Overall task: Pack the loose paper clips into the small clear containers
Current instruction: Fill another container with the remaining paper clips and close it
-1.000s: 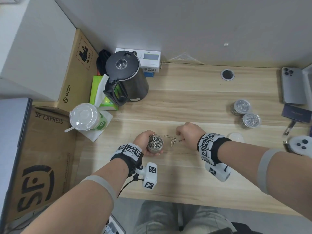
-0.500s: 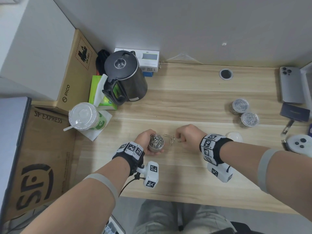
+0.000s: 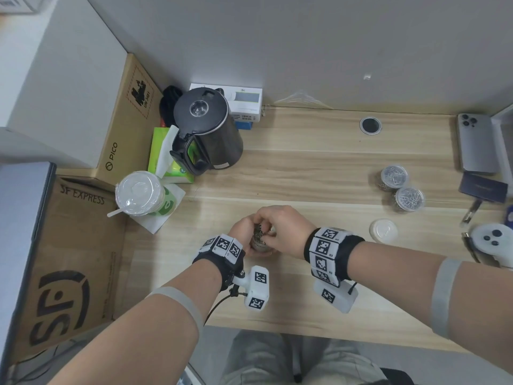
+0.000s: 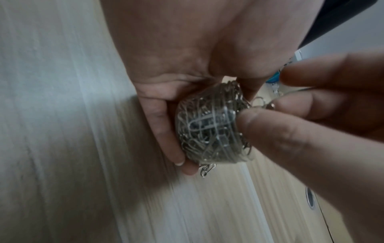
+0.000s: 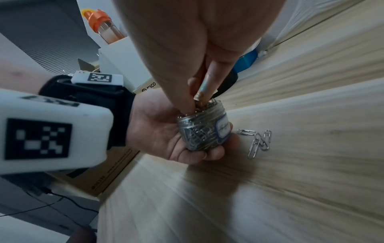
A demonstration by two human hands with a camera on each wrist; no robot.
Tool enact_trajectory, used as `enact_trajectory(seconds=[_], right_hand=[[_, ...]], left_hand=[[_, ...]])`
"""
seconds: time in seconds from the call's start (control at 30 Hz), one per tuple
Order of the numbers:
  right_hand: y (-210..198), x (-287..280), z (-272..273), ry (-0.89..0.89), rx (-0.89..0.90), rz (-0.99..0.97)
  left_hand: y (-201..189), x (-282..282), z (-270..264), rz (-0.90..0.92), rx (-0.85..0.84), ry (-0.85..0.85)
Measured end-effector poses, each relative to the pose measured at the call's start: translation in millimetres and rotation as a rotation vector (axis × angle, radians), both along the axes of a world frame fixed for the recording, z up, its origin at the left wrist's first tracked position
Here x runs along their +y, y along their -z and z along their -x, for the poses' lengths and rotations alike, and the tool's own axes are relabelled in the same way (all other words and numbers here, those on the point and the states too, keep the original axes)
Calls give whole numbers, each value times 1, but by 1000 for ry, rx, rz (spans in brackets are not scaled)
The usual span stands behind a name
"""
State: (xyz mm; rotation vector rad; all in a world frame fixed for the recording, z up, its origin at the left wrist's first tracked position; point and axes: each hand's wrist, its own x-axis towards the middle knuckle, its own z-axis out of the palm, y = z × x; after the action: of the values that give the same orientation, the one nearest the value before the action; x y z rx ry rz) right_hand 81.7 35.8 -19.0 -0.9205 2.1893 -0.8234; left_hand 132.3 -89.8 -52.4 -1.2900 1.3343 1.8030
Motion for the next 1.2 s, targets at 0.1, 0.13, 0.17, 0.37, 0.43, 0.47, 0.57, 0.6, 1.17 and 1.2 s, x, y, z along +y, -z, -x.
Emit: enact_trajectory(seconds=[0.1, 0.13, 0.17, 0.37, 0.43, 0.47, 0.57, 0.6, 1.17, 1.2], right_hand=[[-3, 3, -1, 7, -18, 44], [-3, 5, -1, 14, -21, 80], [-5, 8, 0, 30, -21, 122], [20, 34, 35, 195, 63, 35], [32, 45, 48, 90, 131, -150], [37, 49, 52, 24, 132, -236], [41, 49, 51, -90, 52, -383], [42, 46, 48, -96, 50, -383], [59, 20, 24, 69, 27, -391], [58, 21, 27, 79, 19, -393]], left_hand=[[-2, -3, -1, -40, -15, -3], [1, -4, -1, -39, -10, 0], [3, -4, -1, -40, 4, 8], [10, -14, -9, -4, 66, 76], [13, -19, -13, 14, 81, 65], [14, -22, -15, 25, 81, 56], [16, -28, -21, 31, 66, 32], [17, -30, -23, 34, 62, 29], [22, -30, -25, 40, 71, -2], [22, -32, -25, 42, 73, -4]])
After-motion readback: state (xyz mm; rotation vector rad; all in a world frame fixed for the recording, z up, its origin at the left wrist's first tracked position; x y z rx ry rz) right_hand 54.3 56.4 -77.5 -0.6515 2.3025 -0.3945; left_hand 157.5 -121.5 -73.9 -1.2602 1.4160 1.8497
